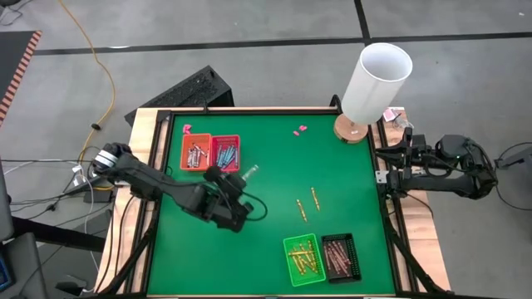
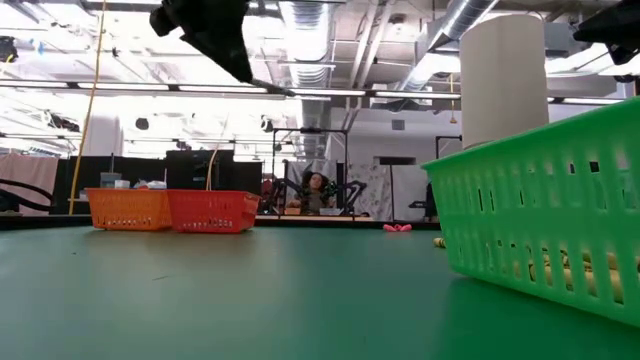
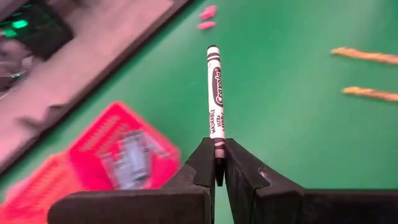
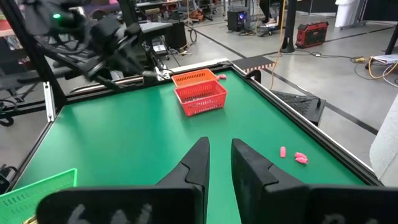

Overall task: Sort crayons
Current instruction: Put the black crayon into the orange bin

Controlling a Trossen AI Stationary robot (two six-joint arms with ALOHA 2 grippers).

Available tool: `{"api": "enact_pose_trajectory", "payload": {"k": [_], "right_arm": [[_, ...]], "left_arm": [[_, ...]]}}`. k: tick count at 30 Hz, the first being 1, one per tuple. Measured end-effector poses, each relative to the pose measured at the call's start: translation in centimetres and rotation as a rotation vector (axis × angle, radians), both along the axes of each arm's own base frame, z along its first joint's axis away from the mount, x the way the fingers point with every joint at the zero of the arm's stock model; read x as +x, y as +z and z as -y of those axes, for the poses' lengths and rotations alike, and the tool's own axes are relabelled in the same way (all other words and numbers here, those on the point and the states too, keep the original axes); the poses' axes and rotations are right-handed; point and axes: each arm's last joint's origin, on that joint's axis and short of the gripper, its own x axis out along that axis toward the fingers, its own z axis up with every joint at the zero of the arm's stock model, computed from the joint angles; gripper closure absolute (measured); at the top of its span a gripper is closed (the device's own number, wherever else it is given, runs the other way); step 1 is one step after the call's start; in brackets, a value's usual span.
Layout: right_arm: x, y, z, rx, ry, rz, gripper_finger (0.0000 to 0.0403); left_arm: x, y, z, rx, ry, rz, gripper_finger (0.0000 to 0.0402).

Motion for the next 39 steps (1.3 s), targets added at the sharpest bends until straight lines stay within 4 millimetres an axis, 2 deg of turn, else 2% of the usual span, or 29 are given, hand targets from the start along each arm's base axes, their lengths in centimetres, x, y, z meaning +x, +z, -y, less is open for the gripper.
{"api": "enact_pose_trajectory", "payload": {"k": [5,9,16,22,25,29,32,39], "right_arm": [[0.0,0.0,0.0,0.0,0.0,0.001,0.0335],[0.0,0.0,0.0,0.0,0.0,0.001,0.0335],[0.0,0.0,0.0,-0.001,0.001,0.001,0.0335],[0.0,0.0,0.0,-0.003,0.001,0.0,0.0335],[0.0,0.0,0.0,-0.003,0.001,0.0,0.0335],[0.0,0.0,0.0,-0.003,0.001,0.0,0.0335],[0.0,0.0,0.0,-0.003,0.001,0.0,0.0335],[0.0,0.0,0.0,-0.002,0.0,0.0,0.0335]], "left_arm": [[-1.6,1.2,-2.4,0.012,0.085,-0.056,0.0397],[-2.6,1.6,-3.6,0.024,0.129,-0.107,0.0397],[-4.5,3.4,-4.6,-0.018,0.154,-0.09,0.0397],[-7.1,4.9,-5.7,-0.036,0.226,-0.045,0.0397],[-8.7,4.0,-6.7,-0.062,0.291,-0.026,0.0397],[-10.8,1.4,-8.1,-0.113,0.389,-0.014,0.0397],[-12.2,-0.2,-8.7,-0.155,0.435,0.057,0.0397],[-14.1,-3.6,-9.8,-0.281,0.469,0.174,0.0397]]}}
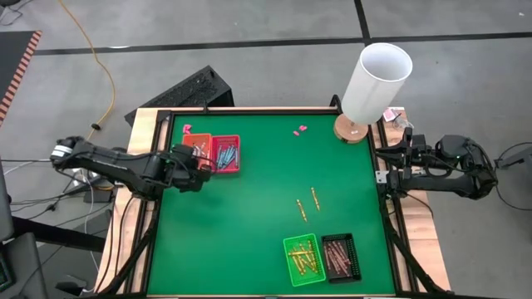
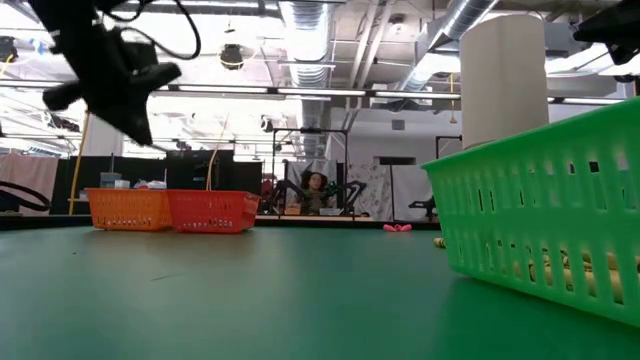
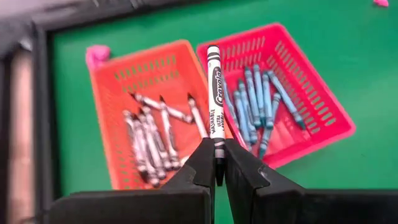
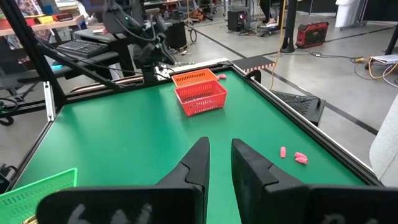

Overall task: Sort crayons
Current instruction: Put the black crayon into the orange bin, then put the yellow crayon into the green bin

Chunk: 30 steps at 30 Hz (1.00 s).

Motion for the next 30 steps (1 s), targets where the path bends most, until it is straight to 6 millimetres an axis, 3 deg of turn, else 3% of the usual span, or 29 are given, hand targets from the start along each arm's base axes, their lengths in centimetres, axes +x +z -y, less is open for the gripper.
{"api": "enact_pose_trajectory", "payload": {"k": [5,11,23,30], "right_arm": [[0.0,0.0,0.0,0.002,0.0,0.001,0.0335],[0.0,0.0,0.0,0.002,0.0,0.001,0.0335],[0.0,0.0,0.0,0.001,0.0,0.001,0.0335],[0.0,0.0,0.0,0.001,0.0,0.001,0.0335]], "left_arm": [[-0.5,-2.4,-0.7,-0.064,0.038,0.033,0.0397],[-0.8,-3.8,-1.0,-0.083,0.094,0.025,0.039],[-0.8,-3.7,-1.2,0.001,0.122,0.049,0.0278],[2.4,-2.0,-0.4,0.058,-0.191,0.195,0.0259]]}}
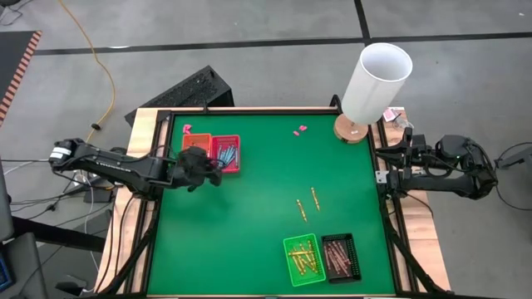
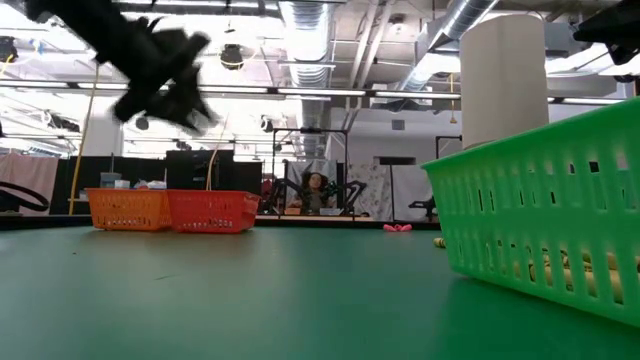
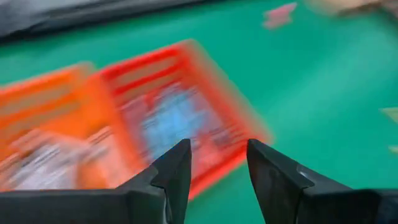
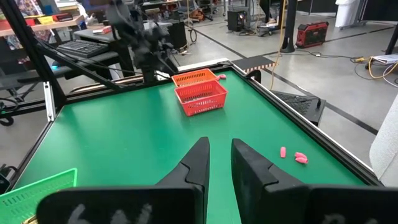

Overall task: Sort crayons
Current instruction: Put the yellow crayon into the green bin

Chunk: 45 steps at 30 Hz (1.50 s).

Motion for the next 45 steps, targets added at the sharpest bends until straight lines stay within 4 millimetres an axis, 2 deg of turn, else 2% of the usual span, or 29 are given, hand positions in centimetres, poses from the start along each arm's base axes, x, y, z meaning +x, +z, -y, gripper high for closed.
{"api": "enact_pose_trajectory", "payload": {"k": [7,11,14,18,25,32,38,45], "right_arm": [[0.0,0.0,0.0,0.0,0.0,0.0,0.0335],[0.0,0.0,0.0,0.0,0.0,0.0,0.0335],[0.0,0.0,0.0,0.0,0.0,0.0,0.0335],[0.0,0.0,0.0,0.0,0.0,0.0,0.0335],[0.0,0.0,0.0,0.0,0.0,0.0,0.0335],[0.0,0.0,0.0,0.0,0.0,0.0,0.0335],[0.0,0.0,0.0,0.0,0.0,0.0,0.0335],[0.0,0.0,0.0,-0.002,0.001,-0.001,0.0335]], "left_arm": [[4.3,3.6,1.9,0.241,-0.389,0.321,0.0262],[6.7,3.7,3.4,0.376,-0.594,0.43,0.0262],[8.8,3.4,4.0,0.4,-0.671,0.447,0.0262],[12.2,3.0,4.8,0.393,-0.744,0.42,0.0262],[19.0,2.6,6.3,0.444,-0.985,0.328,0.0262],[24.3,3.3,5.7,0.437,-1.133,0.218,0.0262],[26.9,3.0,4.8,0.442,-1.236,0.199,0.0262],[28.5,-0.2,4.2,0.473,-1.293,0.101,0.0262]]}}
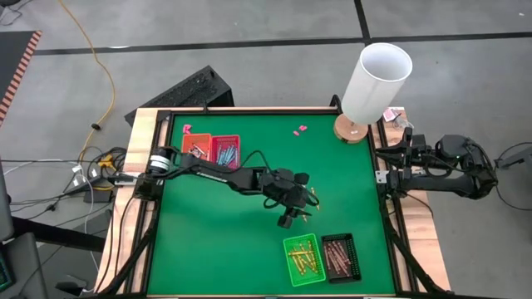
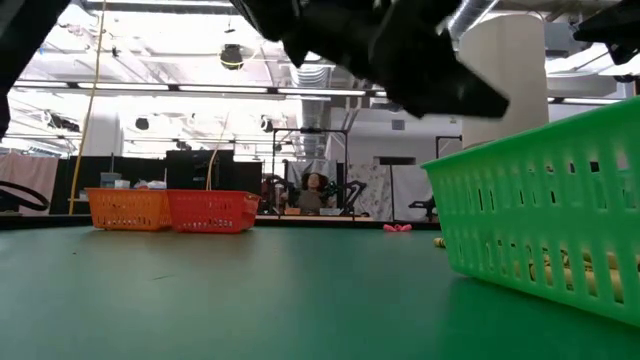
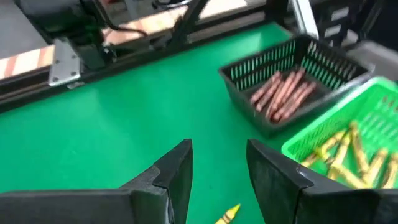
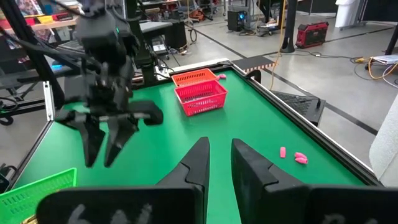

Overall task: Sort crayons
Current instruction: Put the yellow crayon into the green bin

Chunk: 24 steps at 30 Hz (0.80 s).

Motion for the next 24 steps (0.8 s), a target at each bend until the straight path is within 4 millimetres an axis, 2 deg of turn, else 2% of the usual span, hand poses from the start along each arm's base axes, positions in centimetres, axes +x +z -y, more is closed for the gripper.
{"api": "enact_pose_trajectory", "payload": {"k": [6,13,17,24], "right_arm": [[0.0,0.0,0.0,0.0,0.0,0.0,0.0335],[0.0,0.0,0.0,0.0,0.0,0.0,0.0335],[0.0,0.0,0.0,0.0,0.0,0.001,0.0335],[0.0,0.0,0.0,-0.001,0.001,0.0,0.0335]], "left_arm": [[0.7,-3.2,-0.6,0.034,-0.011,-0.06,0.0262],[1.2,-5.4,-1.4,0.085,-0.025,-0.084,0.0262],[1.3,-6.2,-2.0,0.081,0.002,-0.107,0.0262],[1.0,-6.8,-2.1,0.145,-0.069,-0.148,0.0262]]}}
